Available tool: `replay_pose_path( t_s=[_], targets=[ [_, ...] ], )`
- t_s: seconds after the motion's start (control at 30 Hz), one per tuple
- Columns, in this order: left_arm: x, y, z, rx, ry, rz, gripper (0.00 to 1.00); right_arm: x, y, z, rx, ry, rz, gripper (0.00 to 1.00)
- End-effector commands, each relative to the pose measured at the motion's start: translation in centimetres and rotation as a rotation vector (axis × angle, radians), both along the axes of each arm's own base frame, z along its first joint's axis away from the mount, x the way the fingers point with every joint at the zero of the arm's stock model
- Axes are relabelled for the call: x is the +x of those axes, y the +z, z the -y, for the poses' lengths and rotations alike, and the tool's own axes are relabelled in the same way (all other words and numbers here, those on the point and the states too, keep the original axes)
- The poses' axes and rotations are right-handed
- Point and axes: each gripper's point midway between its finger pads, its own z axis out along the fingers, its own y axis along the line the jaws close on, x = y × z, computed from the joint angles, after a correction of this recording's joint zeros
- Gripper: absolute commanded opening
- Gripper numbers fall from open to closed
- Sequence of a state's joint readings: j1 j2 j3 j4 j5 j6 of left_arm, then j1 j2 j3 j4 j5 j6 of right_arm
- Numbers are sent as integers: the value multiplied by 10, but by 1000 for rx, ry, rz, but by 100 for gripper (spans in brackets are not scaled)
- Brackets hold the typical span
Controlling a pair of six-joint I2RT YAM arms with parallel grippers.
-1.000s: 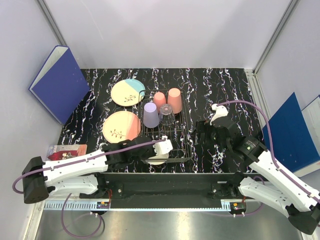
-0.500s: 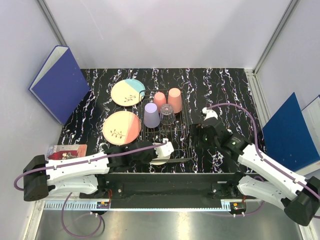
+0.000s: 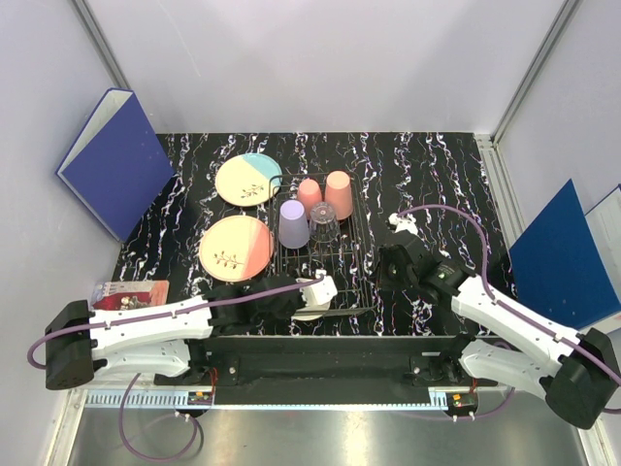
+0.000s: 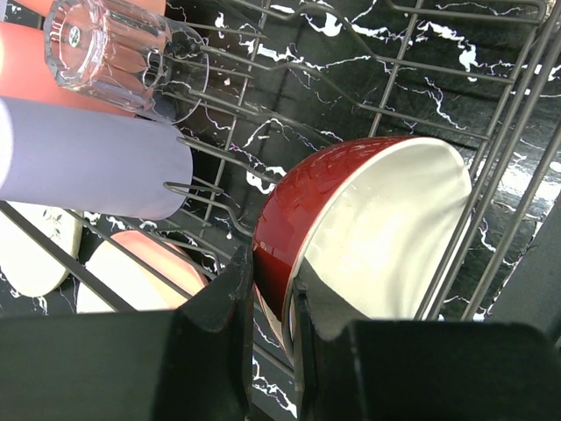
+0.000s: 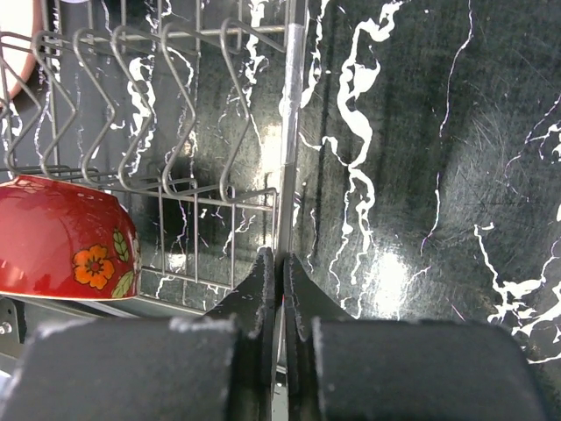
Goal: Unload the mixed dishes from the dish rack
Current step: Pick up the bowl from the dish rack.
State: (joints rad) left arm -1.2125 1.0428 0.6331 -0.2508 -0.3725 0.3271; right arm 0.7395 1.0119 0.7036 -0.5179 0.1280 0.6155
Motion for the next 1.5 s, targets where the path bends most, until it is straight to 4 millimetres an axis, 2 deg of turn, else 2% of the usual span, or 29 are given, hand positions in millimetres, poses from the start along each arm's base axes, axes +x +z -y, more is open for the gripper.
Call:
replay_pose_path(
  t_s=[0.0, 0.3, 0.43, 0.57, 0.77, 1.0, 1.17, 1.47],
  targets=[
    [0, 33, 24, -202, 18, -4, 0, 5, -5, -9, 12, 15, 9, 0],
    [0, 50, 26, -266, 15, 26, 0, 0, -40, -6, -53, 1, -87, 0],
    [2, 66, 27, -310, 9, 67, 0, -2, -48, -7, -53, -4, -108, 0],
    [1, 73, 28, -321, -2, 127, 0, -4, -52, -6, -55, -14, -127, 0],
    [1, 73, 32, -261, -18, 233, 0, -5, -49, -7, -37, -32, -125, 0],
    [4, 66, 38, -202, -28, 325, 0, -3, -37, 3, -38, -81, -92, 0],
    [8, 76, 41, -228, -12, 370, 0, -4, -33, 15, -57, -123, -79, 0],
    [11, 115, 33, -368, 72, 372, 0, -4, -23, 33, -38, -240, -32, 0]
  ],
)
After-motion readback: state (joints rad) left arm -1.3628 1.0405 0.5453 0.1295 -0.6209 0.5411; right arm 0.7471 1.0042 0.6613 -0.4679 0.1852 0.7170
